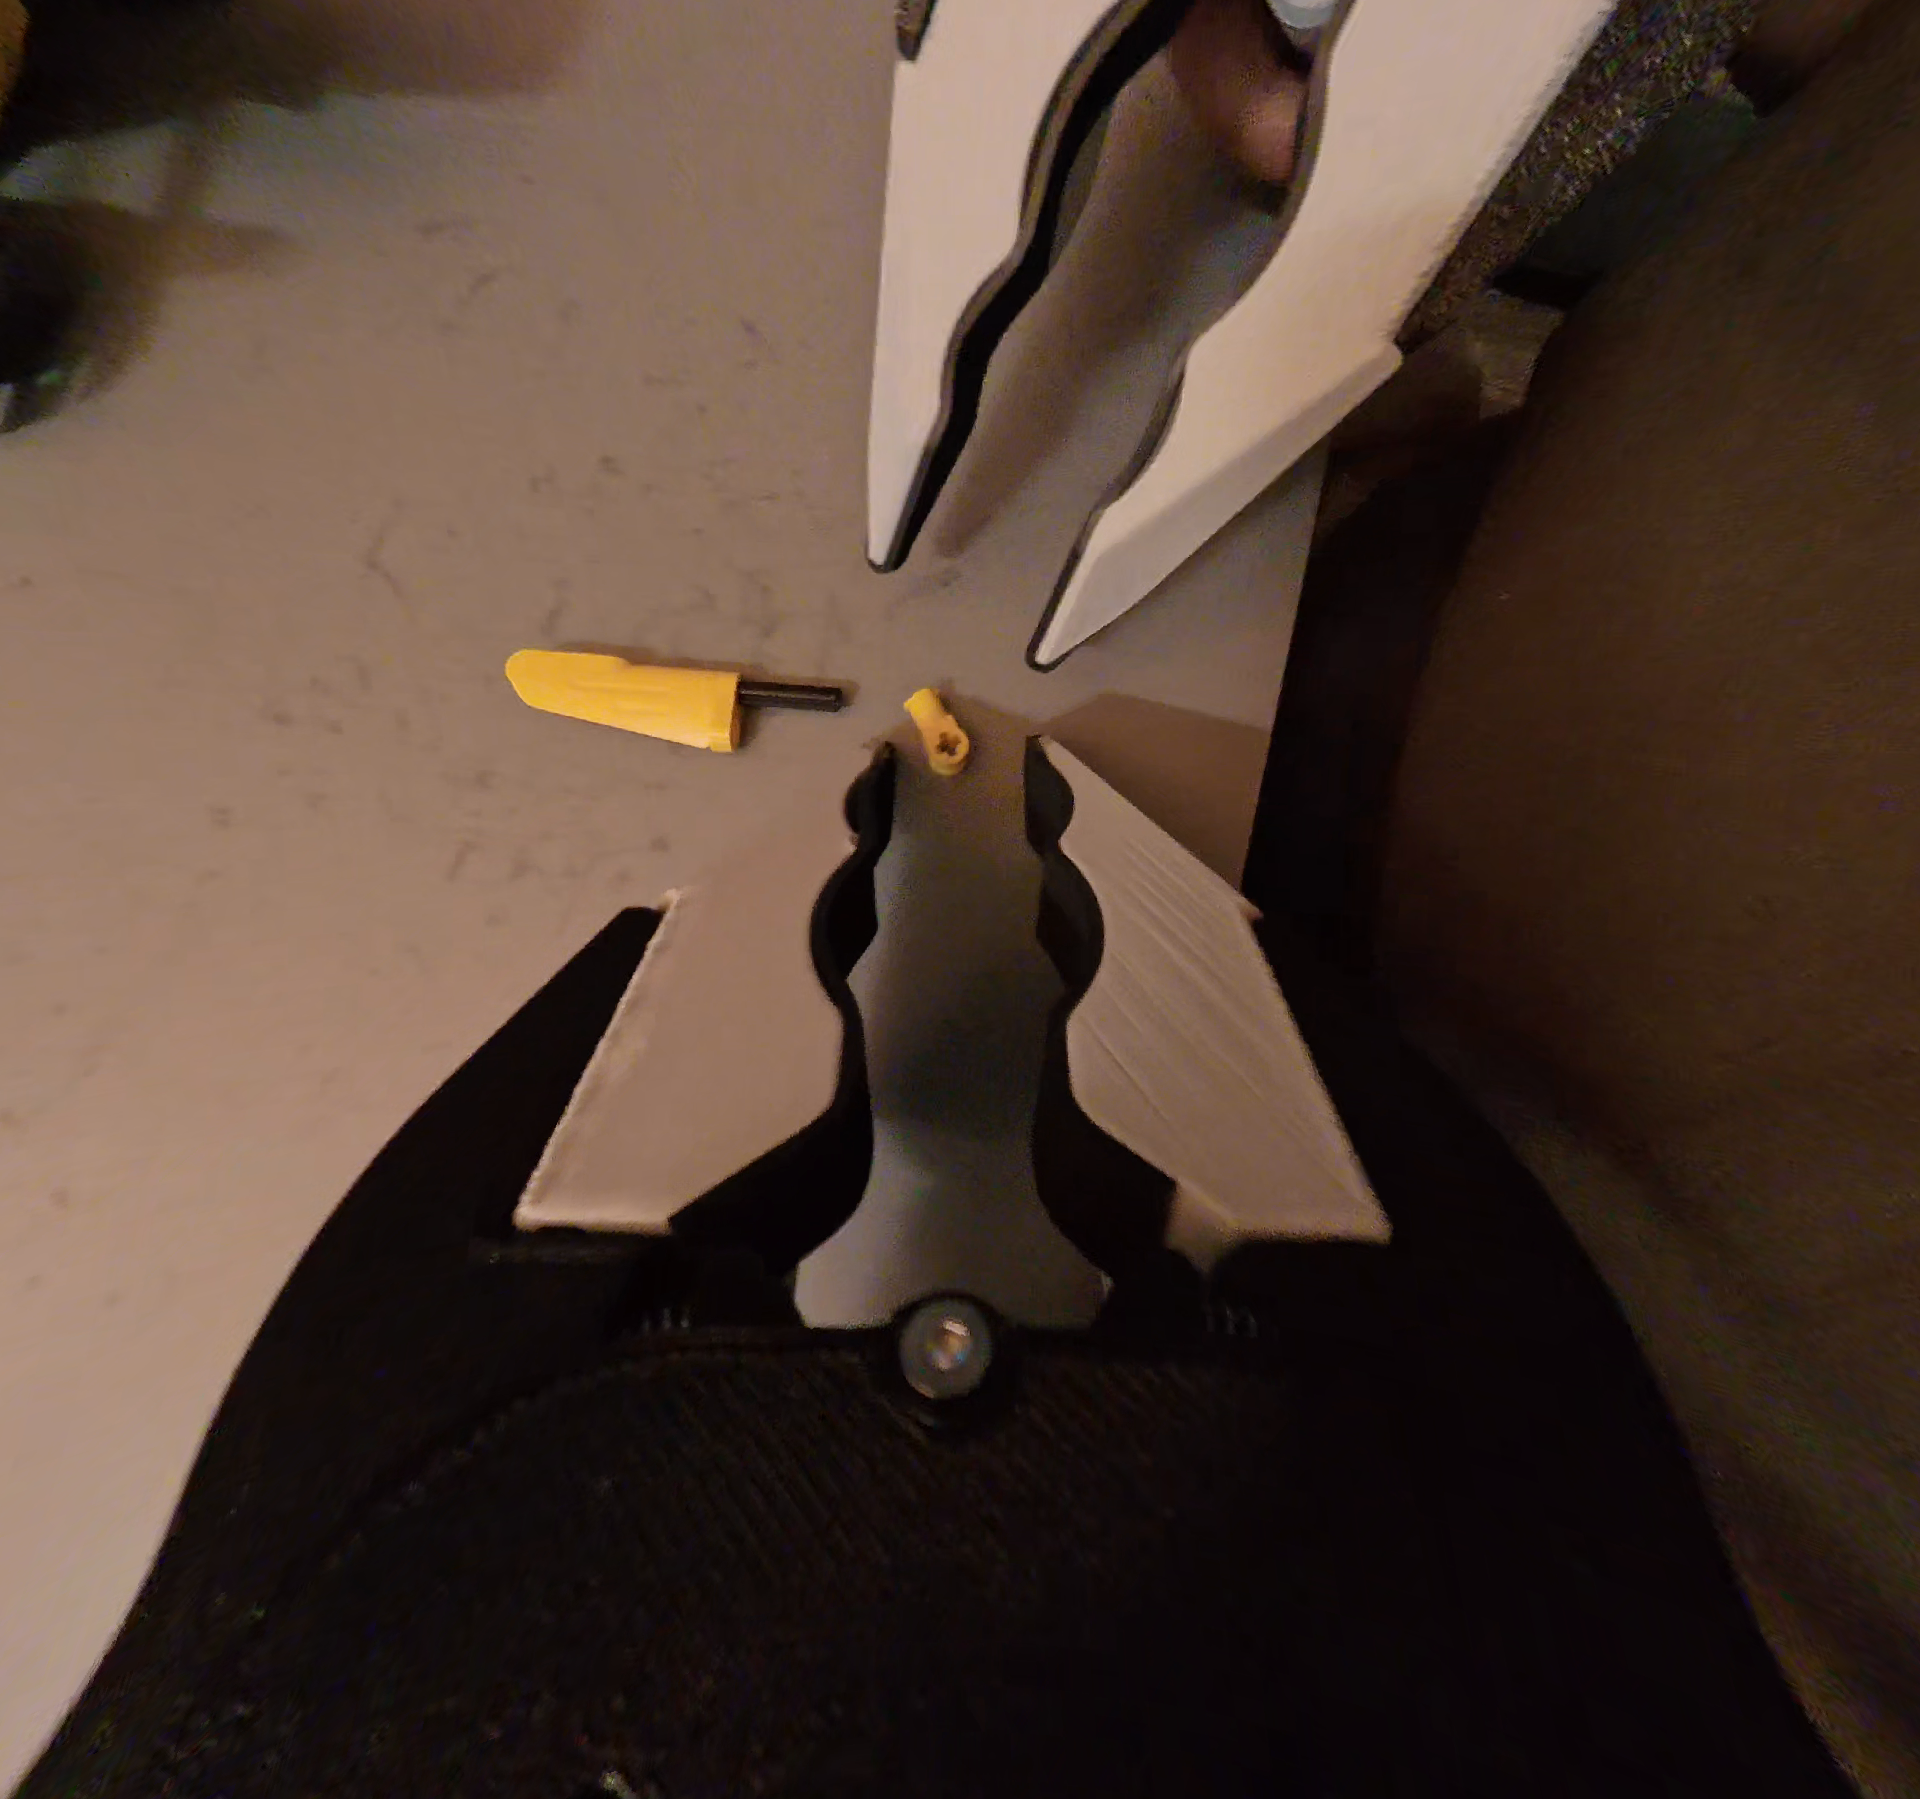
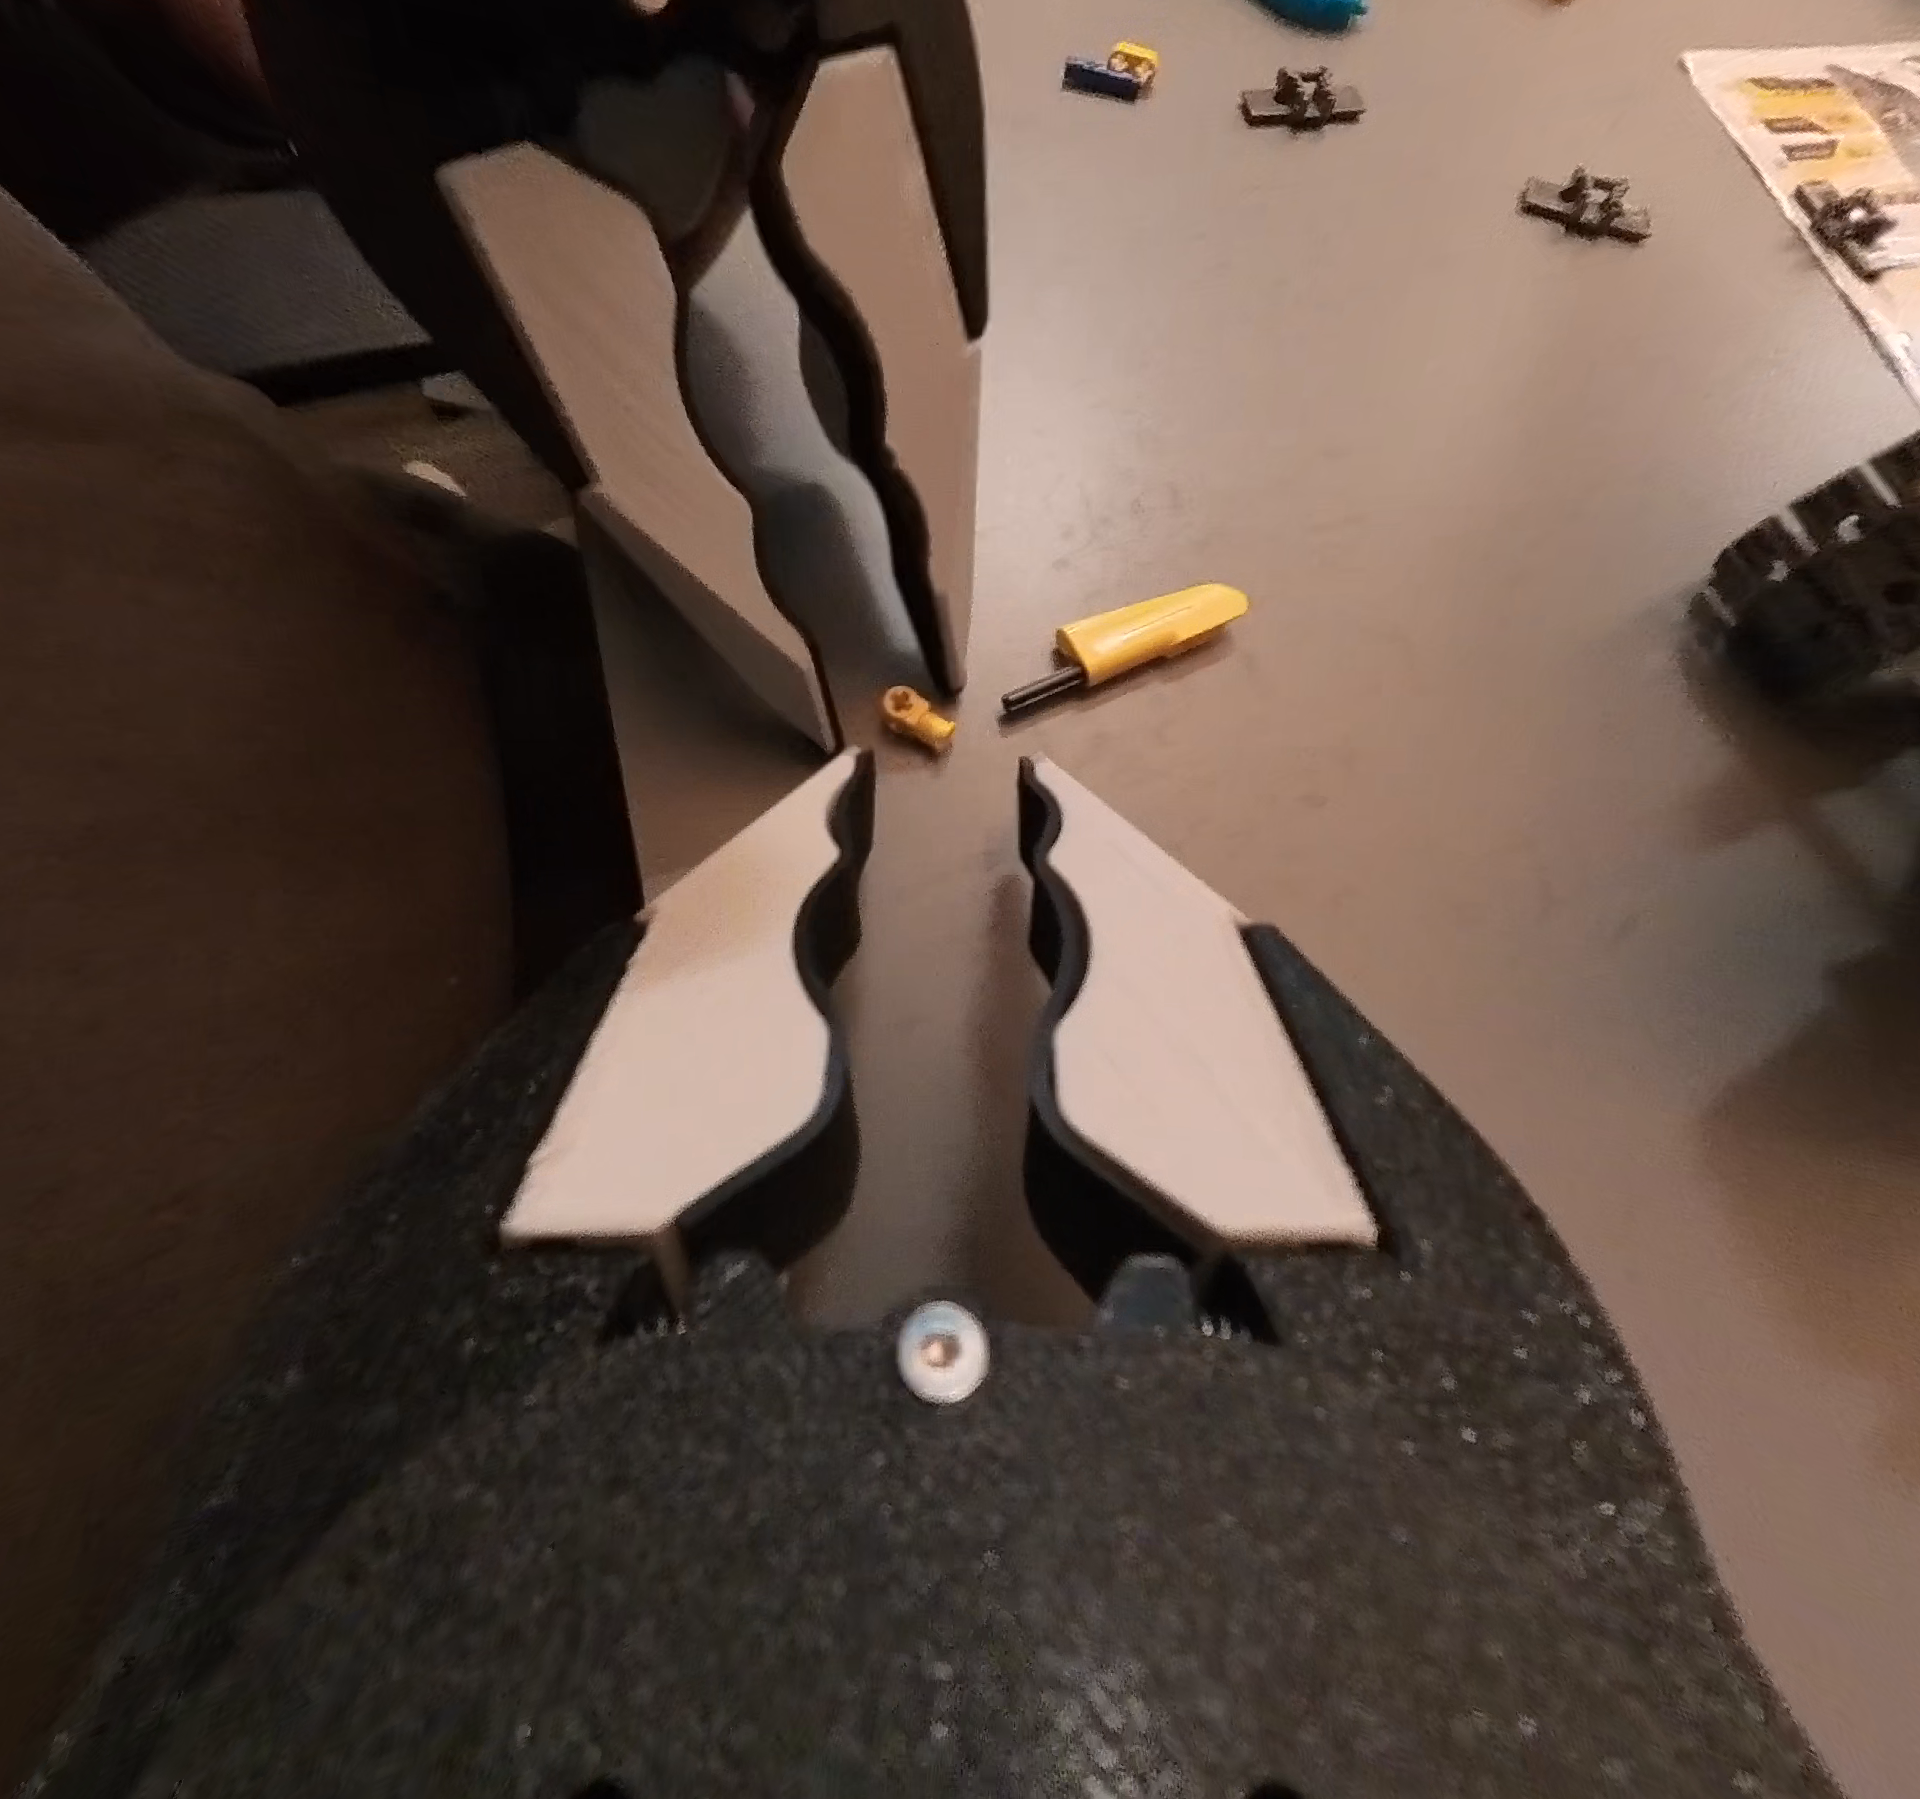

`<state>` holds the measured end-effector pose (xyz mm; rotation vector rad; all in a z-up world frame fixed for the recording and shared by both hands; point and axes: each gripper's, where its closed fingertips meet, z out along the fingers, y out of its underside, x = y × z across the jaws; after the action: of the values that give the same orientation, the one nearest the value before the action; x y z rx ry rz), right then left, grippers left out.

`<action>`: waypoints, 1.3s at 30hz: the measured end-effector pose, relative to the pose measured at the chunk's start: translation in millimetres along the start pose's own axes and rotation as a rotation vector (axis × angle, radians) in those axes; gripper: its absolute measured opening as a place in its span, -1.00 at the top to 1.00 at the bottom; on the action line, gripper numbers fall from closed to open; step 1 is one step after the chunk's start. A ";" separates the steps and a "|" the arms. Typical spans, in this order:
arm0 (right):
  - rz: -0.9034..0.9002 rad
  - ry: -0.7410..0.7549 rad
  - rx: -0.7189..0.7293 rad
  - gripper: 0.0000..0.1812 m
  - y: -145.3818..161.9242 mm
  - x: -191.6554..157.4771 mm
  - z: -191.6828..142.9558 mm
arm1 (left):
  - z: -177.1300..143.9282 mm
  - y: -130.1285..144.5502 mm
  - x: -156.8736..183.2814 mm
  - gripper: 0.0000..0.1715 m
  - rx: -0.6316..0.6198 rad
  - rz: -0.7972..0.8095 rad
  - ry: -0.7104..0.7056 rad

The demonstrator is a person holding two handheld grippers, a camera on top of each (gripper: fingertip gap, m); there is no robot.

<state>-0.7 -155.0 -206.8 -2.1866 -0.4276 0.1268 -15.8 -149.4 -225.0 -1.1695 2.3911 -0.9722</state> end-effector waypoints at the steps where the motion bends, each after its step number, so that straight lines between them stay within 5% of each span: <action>1: -0.014 0.005 -0.008 0.71 0.7 -0.7 0.9 | -1.9 0.8 -2.6 0.70 -0.003 0.000 -0.016; 11: -0.118 -0.132 -0.052 0.77 0.8 -4.6 14.3 | -18.1 -7.2 -2.2 0.69 0.107 -0.104 0.075; 17: -0.066 -0.234 -0.099 0.91 3.3 -7.3 21.2 | -6.9 1.9 0.4 0.67 0.045 -0.040 0.038; 31: 0.702 -0.655 -0.152 0.80 0.1 -19.7 8.4 | -7.4 -9.5 4.9 0.62 0.111 0.069 -0.010; 39: 0.463 -0.480 -0.029 0.76 -4.2 -5.2 -5.0 | -7.6 -9.4 9.5 0.66 0.105 0.068 0.025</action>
<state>-5.4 -158.3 -200.8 -2.2395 -0.1736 0.9142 -20.3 -157.6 -212.8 -1.0380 2.3509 -1.0819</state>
